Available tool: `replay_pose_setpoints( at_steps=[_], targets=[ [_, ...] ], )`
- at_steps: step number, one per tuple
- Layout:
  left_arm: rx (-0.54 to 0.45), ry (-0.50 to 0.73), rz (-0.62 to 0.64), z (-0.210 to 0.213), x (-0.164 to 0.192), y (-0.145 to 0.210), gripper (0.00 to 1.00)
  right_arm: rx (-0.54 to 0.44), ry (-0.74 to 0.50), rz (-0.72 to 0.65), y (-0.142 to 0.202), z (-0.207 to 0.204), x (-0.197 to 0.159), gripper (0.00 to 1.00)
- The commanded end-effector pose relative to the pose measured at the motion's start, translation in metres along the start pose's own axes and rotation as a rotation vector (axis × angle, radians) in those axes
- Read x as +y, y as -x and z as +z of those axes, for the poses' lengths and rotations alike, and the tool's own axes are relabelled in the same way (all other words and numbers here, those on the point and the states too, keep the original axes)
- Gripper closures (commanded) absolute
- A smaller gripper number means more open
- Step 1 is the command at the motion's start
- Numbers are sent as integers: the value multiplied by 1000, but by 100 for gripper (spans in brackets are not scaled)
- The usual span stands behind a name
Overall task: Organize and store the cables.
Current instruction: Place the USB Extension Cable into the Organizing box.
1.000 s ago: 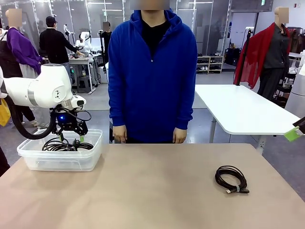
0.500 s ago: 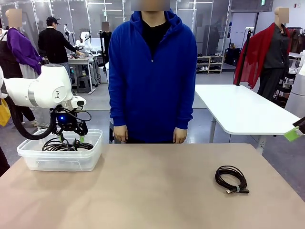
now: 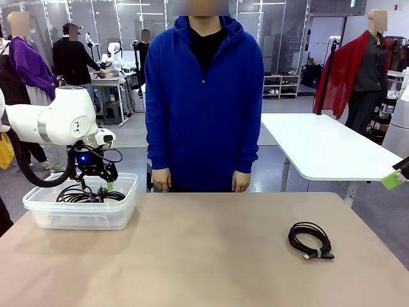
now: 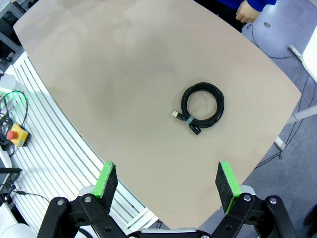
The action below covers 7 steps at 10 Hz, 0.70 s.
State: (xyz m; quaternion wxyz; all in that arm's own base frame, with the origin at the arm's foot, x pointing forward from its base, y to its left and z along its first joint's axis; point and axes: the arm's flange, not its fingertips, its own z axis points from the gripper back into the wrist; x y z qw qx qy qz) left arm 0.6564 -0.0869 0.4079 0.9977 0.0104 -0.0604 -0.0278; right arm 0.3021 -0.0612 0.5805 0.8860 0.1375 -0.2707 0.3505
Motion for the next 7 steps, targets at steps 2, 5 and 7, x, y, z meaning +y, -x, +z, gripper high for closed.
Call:
replay_pose_setpoints(
  at_steps=[2, 5, 7],
  targets=[
    [-5, -10, -4, 0, 2, -2, 0, -11, -8, -6, -1, 0, 2, 0],
    [-40, -5, -74, 16, 2, 10, 0, -11, -8, -6, -1, 0, 2, 0],
    [-22, 126, -175, 50, 7, 42, 0, -11, -8, -6, -1, 0, 2, 0]
  ],
)
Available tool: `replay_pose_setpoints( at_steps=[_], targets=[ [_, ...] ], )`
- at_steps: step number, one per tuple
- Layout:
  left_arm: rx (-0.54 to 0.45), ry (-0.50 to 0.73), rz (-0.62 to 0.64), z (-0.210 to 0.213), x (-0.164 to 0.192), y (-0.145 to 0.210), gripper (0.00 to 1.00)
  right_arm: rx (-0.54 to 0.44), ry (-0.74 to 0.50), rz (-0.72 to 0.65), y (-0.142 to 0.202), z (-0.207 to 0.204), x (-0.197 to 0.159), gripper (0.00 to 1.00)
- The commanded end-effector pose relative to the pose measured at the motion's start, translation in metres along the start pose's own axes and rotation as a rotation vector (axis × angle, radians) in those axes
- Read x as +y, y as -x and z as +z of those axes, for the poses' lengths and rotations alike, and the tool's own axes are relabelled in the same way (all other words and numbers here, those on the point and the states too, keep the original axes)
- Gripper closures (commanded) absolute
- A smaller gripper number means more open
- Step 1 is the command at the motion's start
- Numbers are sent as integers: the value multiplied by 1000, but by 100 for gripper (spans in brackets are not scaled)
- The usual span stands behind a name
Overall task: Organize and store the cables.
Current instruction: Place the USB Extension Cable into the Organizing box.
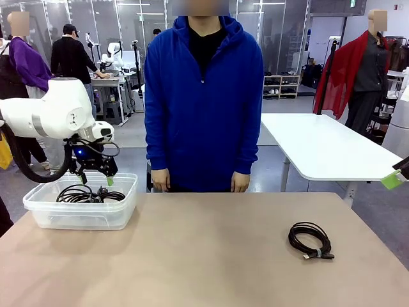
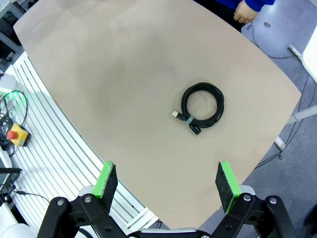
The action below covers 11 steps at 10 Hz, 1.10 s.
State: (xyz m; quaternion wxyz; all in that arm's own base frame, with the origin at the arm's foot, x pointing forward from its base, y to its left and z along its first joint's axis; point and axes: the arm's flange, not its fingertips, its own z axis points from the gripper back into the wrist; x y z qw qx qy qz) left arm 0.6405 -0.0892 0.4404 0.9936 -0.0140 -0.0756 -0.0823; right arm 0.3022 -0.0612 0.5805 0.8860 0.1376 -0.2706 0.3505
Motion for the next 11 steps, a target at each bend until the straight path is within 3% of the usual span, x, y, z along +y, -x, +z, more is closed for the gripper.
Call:
replay_pose_setpoints(
  at_steps=[1, 3, 6, 9, 11],
  targets=[
    [-11, 87, -128, 32, 2, 49, 0, -11, -8, -6, -1, 0, 2, 0],
    [-95, 118, -283, 63, -8, 95, 0, -11, -8, -6, -1, 0, 2, 0],
    [-117, 131, -512, 104, -6, 164, 0, -11, -8, -6, -1, 0, 2, 0],
    [-197, 97, -569, 147, 7, 215, 0, -11, -8, -6, -1, 0, 2, 0],
    [-253, 132, -567, 155, 9, 226, 0, -11, -8, -6, -1, 0, 2, 0]
  ],
)
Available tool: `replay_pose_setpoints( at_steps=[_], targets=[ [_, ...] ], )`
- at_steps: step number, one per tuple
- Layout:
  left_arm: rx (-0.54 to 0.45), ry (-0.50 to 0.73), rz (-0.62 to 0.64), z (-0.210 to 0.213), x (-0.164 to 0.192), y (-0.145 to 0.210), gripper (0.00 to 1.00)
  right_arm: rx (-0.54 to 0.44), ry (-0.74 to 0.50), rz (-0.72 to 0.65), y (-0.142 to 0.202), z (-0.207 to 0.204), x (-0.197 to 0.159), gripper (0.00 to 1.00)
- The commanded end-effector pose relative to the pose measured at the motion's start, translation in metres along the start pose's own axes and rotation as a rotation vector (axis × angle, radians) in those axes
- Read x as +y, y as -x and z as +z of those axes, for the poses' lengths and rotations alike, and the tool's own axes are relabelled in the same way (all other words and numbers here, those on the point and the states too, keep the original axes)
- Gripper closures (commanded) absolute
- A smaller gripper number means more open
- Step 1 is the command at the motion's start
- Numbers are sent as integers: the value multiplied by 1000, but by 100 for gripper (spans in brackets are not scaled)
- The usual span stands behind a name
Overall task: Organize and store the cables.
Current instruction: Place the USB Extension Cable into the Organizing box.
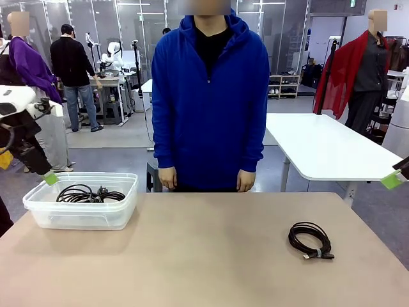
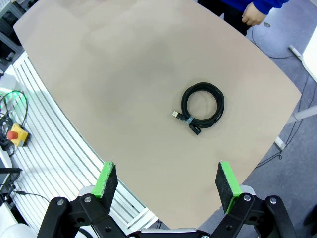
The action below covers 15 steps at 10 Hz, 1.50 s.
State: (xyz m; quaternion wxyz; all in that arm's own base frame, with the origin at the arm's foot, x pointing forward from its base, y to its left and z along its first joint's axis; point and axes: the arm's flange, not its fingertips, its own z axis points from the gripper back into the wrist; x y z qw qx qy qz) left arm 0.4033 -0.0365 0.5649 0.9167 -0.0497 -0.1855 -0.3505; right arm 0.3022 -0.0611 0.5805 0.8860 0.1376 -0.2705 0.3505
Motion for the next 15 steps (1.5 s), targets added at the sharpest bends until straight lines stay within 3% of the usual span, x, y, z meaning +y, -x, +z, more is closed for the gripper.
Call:
replay_pose_setpoints(
  at_steps=[1, 4, 8, 9, 15],
  targets=[
    [-45, 13, -9, 5, -11, 12, 0, -11, -8, -6, -1, 0, 2, 0],
    [-143, -69, -18, 47, -42, 37, 0, -11, -8, -6, -1, 0, 2, 0],
    [-269, -1, -26, 53, -39, 44, 0, -11, -8, -6, -1, 0, 2, 0],
    [-193, -48, -38, 65, -45, 43, 0, -11, -8, -6, -1, 0, 2, 0],
    [-193, -48, -38, 65, -45, 43, 0, 0, 0, 0, 0, 0, 0, 0]
  ],
)
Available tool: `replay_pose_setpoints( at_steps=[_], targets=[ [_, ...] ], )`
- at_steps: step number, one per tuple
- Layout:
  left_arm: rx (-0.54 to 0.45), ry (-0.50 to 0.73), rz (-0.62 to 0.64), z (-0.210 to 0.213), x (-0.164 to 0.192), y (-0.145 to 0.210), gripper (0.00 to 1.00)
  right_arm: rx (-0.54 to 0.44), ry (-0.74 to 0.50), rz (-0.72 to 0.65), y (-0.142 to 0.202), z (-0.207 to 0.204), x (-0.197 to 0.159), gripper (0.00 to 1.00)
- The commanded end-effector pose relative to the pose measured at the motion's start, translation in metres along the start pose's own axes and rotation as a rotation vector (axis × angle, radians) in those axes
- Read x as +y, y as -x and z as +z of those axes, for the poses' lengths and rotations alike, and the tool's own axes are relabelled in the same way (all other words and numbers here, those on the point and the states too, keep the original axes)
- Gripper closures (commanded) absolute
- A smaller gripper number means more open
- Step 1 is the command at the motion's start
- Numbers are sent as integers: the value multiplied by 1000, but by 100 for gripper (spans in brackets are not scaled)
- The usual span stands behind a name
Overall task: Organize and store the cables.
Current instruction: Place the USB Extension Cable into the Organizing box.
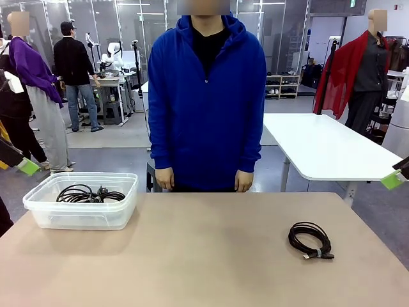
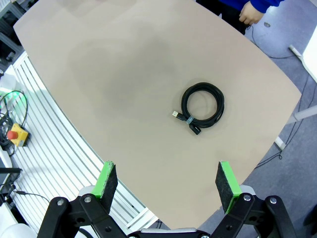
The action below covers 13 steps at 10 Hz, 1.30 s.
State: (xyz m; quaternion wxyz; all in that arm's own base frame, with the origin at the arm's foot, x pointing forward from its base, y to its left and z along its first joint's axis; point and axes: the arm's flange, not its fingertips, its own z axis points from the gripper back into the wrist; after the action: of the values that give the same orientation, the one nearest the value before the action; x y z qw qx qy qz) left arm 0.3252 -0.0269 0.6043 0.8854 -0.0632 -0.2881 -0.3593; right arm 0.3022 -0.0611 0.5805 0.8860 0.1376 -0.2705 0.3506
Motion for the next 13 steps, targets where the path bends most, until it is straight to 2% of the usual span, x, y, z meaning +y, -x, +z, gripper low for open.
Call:
replay_pose_setpoints(
  at_steps=[1, 2, 3, 5, 8, 13],
  targets=[
    [16, -8, 4, 2, -2, -3, 0, 47, 3, 114, -19, -6, 3, 0],
    [16, -8, 4, 2, -2, -3, 0, 131, -9, 264, -35, -18, -4, 0],
    [16, -8, 4, 2, -2, -3, 0, 224, -51, 486, -46, -28, -8, 0],
    [16, -8, 4, 2, -2, -3, 0, 293, -51, 721, -67, -39, -13, 0],
    [16, -8, 4, 2, -2, -3, 0, 341, -54, 801, -88, -45, -17, 0],
    [16, -8, 4, 2, -2, -3, 0, 347, -88, 747, -96, -60, -33, 0]
  ],
)
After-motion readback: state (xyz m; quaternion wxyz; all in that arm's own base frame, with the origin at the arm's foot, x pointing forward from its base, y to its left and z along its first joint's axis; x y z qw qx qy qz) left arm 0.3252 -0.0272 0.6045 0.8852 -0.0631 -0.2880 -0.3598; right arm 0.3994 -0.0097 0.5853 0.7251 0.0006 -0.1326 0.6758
